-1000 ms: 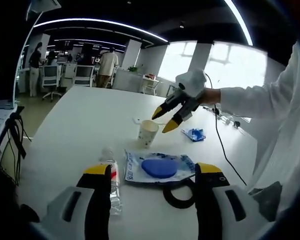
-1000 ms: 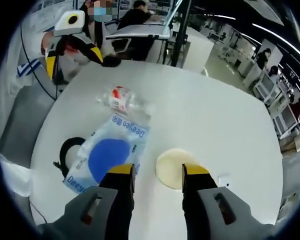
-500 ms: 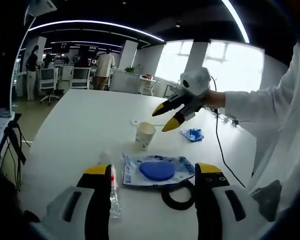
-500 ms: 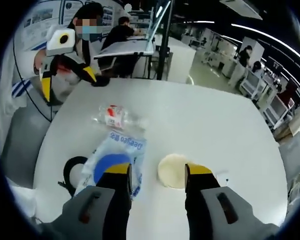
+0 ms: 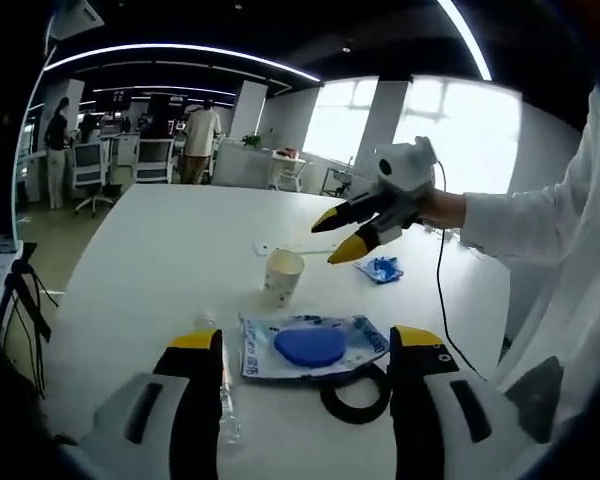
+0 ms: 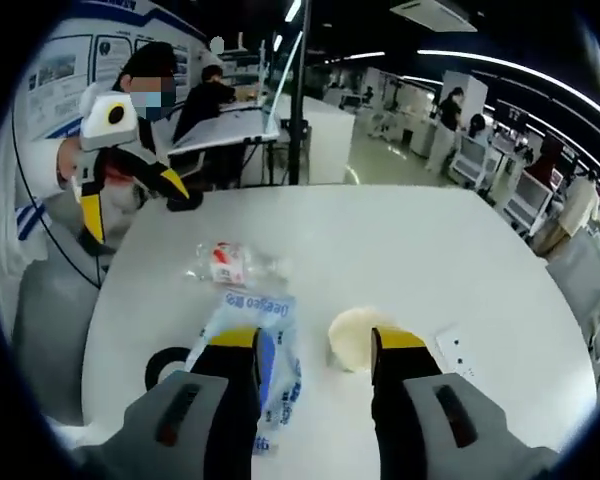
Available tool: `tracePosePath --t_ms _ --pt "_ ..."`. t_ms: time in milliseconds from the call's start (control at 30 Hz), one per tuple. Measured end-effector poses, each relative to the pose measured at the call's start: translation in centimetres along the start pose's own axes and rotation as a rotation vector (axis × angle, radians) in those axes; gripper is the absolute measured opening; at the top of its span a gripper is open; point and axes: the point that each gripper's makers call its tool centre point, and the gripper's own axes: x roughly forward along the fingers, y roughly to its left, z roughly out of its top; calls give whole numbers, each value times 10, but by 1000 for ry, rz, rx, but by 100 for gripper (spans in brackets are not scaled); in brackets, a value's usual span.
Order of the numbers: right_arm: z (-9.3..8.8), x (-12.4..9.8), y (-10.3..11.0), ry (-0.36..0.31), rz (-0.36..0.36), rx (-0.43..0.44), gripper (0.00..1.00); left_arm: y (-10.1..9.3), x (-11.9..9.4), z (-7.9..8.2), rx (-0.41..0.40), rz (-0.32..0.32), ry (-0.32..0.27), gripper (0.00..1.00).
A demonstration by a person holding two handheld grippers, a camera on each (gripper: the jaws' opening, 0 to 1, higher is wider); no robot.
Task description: Arrange the tabletop items into an orderly group along one side of the table until the central work area is clear of visible clutter.
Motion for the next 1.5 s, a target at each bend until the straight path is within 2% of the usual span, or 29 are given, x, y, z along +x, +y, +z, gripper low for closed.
tracePosePath --t_ms 333,433,533,633,733,900,1000,1200,1267,1400,1500 --pt "-9 -20 4 -68 -87 175 43 -4 9 12 46 -25 14 69" --pt "-20 -29 6 -88 -121 263 43 -3 13 17 63 -33 17 69" --pt "-27 -35 7 -88 -155 284 43 -4 18 21 78 -45 20 69" --pt "-35 -41 11 -106 -166 356 43 -3 23 25 92 -53 26 68" --pt "-41 -47 10 -113 -202 369 43 -2 29 28 101 -62 30 68" --pt "-55 -56 15 -117 -254 452 44 -3 37 31 120 -77 42 68" --pt "-63 -60 23 -136 -269 539 44 -3 42 32 132 -84 49 69" --pt "-85 -60 42 -104 -312 611 42 -1 56 30 155 -100 83 68" --pt "-91 -58 51 -116 -313 682 42 0 60 28 161 -103 101 68" --pt "-100 -55 63 -101 -316 692 42 7 70 24 169 -106 136 67" --pt "-105 -52 72 -99 -309 741 42 12 76 22 170 -106 153 67"
